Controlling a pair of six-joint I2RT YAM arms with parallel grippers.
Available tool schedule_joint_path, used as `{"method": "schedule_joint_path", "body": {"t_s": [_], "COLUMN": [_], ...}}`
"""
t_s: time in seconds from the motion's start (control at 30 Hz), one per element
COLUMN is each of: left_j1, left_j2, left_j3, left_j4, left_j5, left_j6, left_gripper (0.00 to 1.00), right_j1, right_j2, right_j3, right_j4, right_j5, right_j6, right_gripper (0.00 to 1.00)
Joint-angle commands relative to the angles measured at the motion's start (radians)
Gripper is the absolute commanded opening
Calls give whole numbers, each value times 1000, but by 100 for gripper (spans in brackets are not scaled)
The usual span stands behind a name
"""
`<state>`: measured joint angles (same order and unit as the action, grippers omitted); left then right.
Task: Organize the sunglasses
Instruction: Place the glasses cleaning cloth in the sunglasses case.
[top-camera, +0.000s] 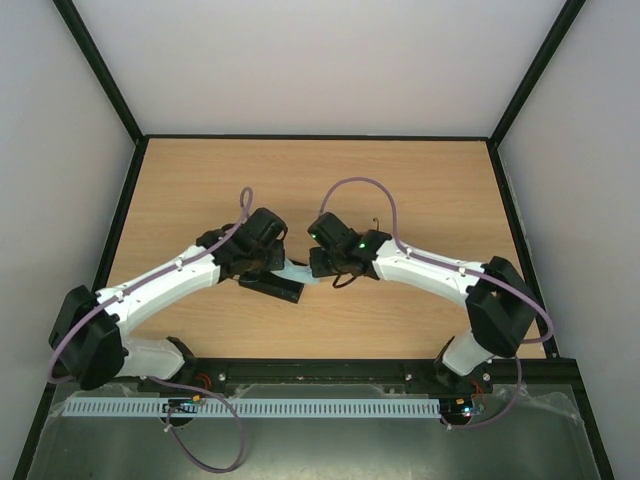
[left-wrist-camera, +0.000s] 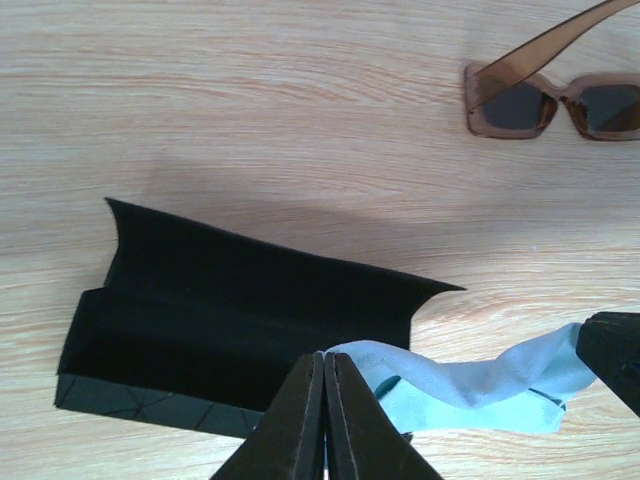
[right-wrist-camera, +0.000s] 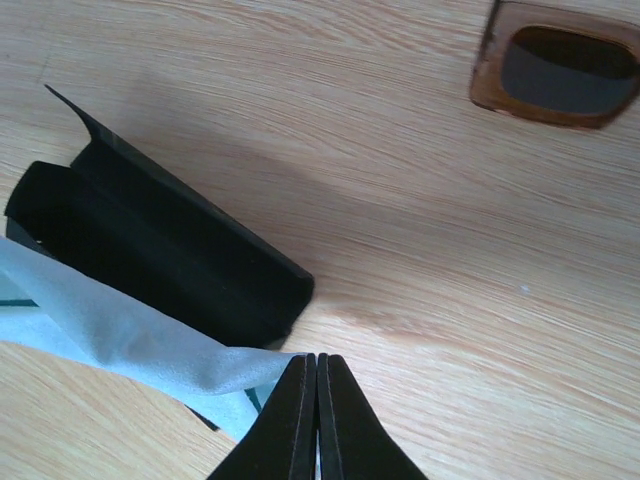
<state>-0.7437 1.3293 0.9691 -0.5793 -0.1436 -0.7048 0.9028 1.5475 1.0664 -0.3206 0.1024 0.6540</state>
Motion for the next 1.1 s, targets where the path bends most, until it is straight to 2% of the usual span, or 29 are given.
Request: {"method": "schedule_joint_path", "body": {"t_s": [0.0,0.4,1.07], "left_j1": [27,105,172], "left_j2": [-39,-55,8], "left_j3": [-44,-123,-141], "left_j4": [-39,-20,43], "left_j5": [-12,0,30], "left_j6": [-14,9,60], "left_gripper": [4,4,4], "right_j1": [20,58,68], "right_j2": [57,159,243], "right_j3": [69,135,178], "right_j4": [0,12,19], "right_j5": [-19,-29,-45], "right_j6": [0,4,-8], "right_gripper": [1,1,1]}}
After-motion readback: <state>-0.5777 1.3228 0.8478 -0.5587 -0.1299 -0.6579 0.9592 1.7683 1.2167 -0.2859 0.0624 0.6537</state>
